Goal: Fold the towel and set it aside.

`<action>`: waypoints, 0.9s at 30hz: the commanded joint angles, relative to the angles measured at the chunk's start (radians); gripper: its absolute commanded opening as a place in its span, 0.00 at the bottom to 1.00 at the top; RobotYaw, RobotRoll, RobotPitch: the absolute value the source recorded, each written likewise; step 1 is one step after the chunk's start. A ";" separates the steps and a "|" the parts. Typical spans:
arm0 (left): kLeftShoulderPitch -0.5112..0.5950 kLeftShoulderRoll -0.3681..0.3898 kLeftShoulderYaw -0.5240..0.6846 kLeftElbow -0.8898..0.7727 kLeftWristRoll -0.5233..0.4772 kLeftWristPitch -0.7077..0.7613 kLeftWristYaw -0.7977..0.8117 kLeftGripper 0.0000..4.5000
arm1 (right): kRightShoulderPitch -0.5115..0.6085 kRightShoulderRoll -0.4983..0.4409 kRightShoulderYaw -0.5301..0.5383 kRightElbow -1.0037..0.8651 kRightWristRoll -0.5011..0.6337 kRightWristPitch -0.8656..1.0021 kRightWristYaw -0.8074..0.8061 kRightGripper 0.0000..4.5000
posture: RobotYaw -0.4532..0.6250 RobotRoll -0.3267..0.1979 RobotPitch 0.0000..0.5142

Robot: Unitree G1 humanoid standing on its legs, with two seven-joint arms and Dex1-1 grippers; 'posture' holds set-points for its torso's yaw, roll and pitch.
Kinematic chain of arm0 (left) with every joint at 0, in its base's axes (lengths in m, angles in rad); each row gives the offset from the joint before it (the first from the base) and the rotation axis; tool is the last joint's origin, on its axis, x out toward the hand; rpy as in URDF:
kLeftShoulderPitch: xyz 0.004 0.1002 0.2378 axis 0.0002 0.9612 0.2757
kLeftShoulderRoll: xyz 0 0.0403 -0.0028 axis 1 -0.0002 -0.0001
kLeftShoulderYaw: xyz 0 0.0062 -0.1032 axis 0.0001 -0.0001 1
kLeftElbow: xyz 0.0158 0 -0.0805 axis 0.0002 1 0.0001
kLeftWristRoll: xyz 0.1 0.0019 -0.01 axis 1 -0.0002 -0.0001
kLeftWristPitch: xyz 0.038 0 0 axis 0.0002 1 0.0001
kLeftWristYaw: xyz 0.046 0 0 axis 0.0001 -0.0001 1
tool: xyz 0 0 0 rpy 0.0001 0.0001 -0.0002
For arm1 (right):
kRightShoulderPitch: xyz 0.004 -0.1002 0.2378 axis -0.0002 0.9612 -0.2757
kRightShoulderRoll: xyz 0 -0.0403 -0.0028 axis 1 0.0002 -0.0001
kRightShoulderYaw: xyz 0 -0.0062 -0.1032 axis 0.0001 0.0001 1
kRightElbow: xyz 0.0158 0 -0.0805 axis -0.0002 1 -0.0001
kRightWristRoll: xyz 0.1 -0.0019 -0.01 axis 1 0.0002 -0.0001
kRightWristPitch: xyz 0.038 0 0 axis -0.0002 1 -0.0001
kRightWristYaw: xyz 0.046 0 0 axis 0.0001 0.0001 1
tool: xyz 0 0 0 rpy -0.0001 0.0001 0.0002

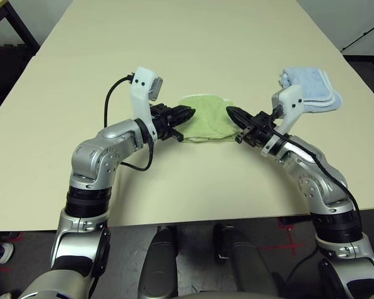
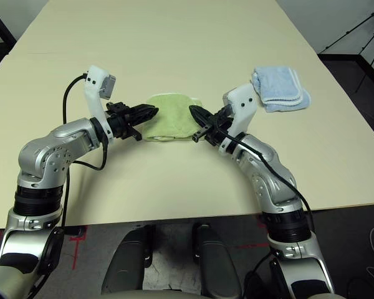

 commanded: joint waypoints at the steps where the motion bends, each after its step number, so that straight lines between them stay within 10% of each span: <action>1: 0.008 -0.005 -0.019 -0.011 0.002 -0.005 -0.017 0.01 | 0.005 -0.004 0.020 0.060 -0.039 -0.019 0.014 0.00 | 0.54 0.62 0.37; 27: 0.089 0.001 -0.130 -0.063 0.056 -0.028 -0.070 0.01 | 0.031 -0.041 -0.008 0.144 -0.105 -0.031 0.038 0.00 | 0.54 0.62 0.40</action>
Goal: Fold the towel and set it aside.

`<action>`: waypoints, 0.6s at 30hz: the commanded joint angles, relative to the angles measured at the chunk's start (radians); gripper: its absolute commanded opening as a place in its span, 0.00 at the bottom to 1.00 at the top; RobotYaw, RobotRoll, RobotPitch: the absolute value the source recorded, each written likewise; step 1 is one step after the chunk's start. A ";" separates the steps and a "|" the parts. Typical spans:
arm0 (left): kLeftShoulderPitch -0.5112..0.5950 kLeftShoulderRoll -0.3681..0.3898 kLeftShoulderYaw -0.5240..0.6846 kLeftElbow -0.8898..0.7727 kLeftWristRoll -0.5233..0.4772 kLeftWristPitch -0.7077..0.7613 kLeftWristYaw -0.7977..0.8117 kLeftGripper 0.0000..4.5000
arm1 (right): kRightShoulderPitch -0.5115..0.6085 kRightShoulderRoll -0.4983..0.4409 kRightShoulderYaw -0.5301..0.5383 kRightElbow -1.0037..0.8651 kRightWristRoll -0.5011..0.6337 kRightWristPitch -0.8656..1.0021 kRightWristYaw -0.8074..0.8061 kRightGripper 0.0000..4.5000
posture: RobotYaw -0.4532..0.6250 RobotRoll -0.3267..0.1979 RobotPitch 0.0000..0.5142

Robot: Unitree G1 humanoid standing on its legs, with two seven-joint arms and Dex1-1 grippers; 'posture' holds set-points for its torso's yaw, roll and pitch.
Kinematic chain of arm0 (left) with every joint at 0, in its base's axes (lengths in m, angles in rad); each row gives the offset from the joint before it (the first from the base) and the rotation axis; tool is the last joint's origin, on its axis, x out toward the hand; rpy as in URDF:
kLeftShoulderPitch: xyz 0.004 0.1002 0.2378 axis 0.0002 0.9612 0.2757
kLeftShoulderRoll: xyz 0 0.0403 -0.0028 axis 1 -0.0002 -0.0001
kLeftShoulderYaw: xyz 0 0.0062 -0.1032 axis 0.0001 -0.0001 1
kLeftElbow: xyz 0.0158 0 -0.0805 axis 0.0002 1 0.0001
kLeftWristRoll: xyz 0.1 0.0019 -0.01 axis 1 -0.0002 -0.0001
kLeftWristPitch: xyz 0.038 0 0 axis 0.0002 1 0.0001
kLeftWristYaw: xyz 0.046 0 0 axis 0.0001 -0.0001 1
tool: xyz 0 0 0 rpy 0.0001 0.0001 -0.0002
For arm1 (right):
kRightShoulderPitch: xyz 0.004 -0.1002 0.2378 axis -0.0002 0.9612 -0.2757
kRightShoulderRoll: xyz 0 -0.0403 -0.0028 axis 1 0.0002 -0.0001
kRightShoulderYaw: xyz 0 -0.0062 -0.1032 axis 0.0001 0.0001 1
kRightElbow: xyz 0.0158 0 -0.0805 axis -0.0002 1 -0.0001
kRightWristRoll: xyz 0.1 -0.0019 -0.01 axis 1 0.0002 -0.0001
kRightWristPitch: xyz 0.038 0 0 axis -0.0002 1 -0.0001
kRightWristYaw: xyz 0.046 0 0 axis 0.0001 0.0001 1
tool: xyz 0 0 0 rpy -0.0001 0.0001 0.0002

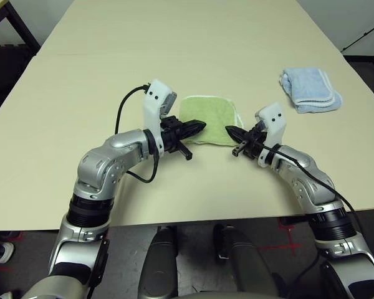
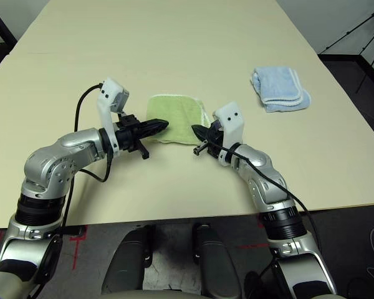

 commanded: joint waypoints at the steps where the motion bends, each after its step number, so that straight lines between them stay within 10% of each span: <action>1: 0.027 -0.010 -0.052 0.026 0.058 -0.041 0.015 0.01 | -0.009 0.002 -0.027 0.034 -0.003 -0.009 -0.006 0.00 | 0.54 0.62 0.40; 18: -0.002 -0.073 -0.127 0.231 0.312 -0.210 0.098 0.01 | -0.042 0.013 -0.041 0.035 -0.001 -0.006 0.000 0.00 | 0.53 0.62 0.37</action>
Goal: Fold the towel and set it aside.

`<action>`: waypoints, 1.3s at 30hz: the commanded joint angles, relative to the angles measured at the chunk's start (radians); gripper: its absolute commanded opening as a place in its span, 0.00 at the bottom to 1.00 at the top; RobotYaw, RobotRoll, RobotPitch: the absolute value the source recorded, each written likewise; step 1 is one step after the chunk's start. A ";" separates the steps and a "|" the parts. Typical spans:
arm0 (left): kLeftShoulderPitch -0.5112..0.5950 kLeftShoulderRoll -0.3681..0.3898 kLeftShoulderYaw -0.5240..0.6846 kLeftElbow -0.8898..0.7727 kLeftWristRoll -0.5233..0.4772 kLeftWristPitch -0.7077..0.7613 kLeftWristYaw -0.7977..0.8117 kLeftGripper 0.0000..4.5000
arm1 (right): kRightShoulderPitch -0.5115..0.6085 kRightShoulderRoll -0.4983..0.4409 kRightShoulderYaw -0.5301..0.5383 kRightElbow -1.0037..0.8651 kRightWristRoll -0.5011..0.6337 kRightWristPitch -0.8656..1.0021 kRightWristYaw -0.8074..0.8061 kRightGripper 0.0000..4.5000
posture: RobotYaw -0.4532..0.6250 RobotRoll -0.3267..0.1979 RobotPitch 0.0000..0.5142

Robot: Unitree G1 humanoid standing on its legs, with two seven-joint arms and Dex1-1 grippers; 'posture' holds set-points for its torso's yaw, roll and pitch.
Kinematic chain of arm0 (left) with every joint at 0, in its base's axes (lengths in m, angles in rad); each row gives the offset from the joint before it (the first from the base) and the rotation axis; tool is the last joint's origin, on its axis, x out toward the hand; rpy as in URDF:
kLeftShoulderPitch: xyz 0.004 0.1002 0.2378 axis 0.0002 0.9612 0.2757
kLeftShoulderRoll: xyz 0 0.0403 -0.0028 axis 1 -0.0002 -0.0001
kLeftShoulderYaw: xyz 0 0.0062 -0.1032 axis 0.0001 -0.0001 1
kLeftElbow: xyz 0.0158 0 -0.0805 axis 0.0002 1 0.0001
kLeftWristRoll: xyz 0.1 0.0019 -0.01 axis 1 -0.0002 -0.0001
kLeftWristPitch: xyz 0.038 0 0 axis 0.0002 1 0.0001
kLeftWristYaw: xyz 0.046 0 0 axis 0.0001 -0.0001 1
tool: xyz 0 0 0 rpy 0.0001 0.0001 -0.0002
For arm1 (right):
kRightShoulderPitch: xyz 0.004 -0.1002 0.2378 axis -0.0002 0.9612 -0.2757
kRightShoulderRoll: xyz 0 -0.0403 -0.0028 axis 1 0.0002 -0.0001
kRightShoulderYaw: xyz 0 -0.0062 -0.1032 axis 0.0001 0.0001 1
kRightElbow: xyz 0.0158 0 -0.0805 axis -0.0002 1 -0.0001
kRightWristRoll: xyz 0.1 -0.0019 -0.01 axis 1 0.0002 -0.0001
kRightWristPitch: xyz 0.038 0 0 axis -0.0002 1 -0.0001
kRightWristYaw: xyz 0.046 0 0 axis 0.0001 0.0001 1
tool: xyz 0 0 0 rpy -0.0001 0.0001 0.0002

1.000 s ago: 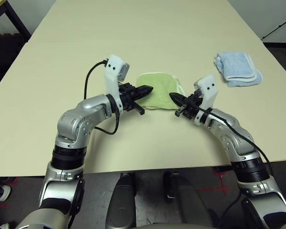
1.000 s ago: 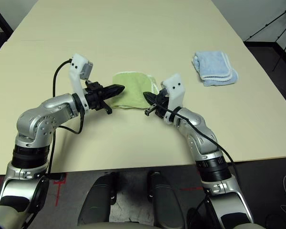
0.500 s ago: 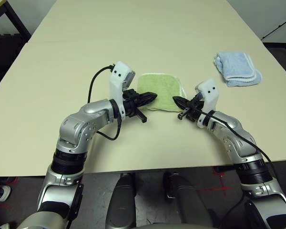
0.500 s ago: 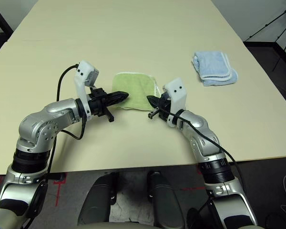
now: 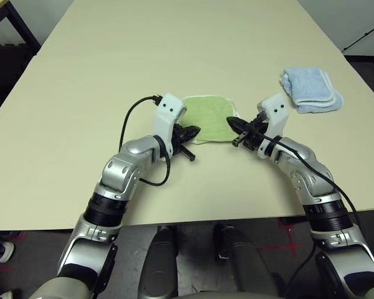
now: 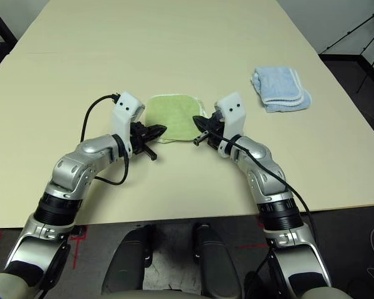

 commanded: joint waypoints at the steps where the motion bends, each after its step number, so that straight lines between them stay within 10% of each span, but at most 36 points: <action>1: 0.006 -0.004 -0.012 0.031 0.028 -0.013 -0.004 0.01 | 0.021 -0.008 -0.013 0.002 -0.002 0.002 0.003 0.00 | 0.53 0.62 0.37; 20: -0.149 -0.015 0.103 -0.057 -0.090 0.100 -0.070 0.01 | -0.083 -0.076 -0.097 -0.026 0.042 0.019 0.024 0.00 | 0.53 0.62 0.34; 39: -0.221 -0.035 -0.001 0.431 0.124 -0.234 -0.108 0.01 | -0.262 0.042 -0.019 0.428 -0.072 -0.114 0.027 0.00 | 0.54 0.62 0.35</action>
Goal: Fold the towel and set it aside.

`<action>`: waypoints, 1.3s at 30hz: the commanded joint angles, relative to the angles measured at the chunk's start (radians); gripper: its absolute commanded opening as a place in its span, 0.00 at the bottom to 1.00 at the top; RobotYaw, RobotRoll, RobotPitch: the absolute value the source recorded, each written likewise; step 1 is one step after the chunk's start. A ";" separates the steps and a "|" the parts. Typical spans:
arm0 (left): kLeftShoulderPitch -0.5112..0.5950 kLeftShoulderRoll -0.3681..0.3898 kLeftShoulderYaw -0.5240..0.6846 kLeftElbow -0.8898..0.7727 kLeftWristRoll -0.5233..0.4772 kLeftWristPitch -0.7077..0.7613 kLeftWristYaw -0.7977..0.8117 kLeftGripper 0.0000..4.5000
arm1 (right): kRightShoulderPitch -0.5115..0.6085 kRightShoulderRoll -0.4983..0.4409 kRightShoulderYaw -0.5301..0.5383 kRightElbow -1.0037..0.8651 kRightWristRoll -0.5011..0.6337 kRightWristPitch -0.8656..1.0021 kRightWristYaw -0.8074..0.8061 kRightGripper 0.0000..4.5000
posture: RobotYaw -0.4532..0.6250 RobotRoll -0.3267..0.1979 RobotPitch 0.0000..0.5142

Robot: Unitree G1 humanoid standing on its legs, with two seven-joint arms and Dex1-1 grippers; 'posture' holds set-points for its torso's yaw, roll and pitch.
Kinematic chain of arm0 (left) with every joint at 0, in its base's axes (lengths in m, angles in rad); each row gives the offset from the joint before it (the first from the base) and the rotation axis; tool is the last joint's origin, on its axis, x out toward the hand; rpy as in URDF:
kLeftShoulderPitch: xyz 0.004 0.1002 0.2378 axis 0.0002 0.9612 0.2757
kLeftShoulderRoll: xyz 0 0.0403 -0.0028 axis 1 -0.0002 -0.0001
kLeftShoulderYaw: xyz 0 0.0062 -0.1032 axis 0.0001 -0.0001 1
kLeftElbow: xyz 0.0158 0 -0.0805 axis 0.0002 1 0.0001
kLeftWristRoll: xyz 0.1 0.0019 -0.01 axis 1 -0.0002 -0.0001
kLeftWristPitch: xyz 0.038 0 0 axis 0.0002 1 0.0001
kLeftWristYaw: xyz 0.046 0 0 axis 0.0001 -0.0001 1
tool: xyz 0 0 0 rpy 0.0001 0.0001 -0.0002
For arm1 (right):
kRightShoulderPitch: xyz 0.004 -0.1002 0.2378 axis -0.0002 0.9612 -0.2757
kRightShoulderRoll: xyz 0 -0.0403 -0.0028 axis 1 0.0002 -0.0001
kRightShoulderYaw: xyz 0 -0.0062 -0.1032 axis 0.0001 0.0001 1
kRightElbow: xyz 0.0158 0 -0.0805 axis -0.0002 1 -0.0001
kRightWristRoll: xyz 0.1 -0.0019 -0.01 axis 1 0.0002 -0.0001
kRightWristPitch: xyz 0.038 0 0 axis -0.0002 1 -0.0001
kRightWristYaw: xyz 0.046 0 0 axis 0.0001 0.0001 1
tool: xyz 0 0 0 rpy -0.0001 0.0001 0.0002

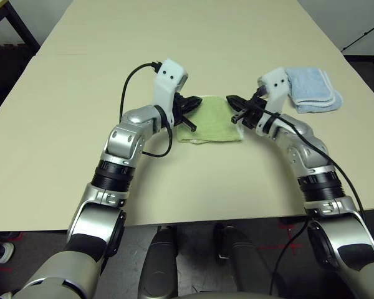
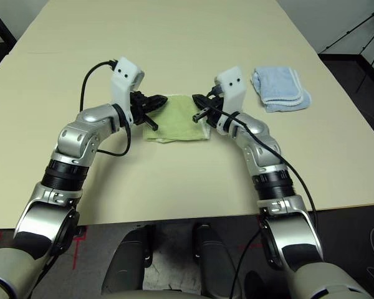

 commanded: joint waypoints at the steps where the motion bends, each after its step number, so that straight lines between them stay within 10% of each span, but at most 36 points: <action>1: 0.012 -0.015 -0.021 0.093 0.046 -0.064 -0.004 0.01 | -0.008 0.010 0.007 0.097 -0.025 -0.025 0.004 0.00 | 0.55 0.62 0.36; 14: 0.006 -0.046 0.002 0.163 0.078 -0.118 -0.005 0.01 | 0.017 0.011 0.000 0.204 -0.052 -0.092 0.011 0.00 | 0.55 0.62 0.36; 26: 0.015 0.049 0.246 -0.146 -0.167 0.077 -0.069 0.09 | 0.109 -0.066 -0.045 -0.218 0.043 0.005 0.071 0.00 | 0.55 0.62 0.30; 37: 0.200 0.131 0.285 -0.300 -0.246 0.106 -0.105 1.00 | 0.385 -0.130 -0.085 -0.612 0.127 0.067 0.075 0.91 | 0.56 0.62 0.27; 39: 0.209 0.132 0.276 -0.286 -0.241 0.086 -0.112 1.00 | 0.458 -0.143 -0.092 -0.659 0.134 0.050 0.085 1.00 | 0.55 0.62 0.26</action>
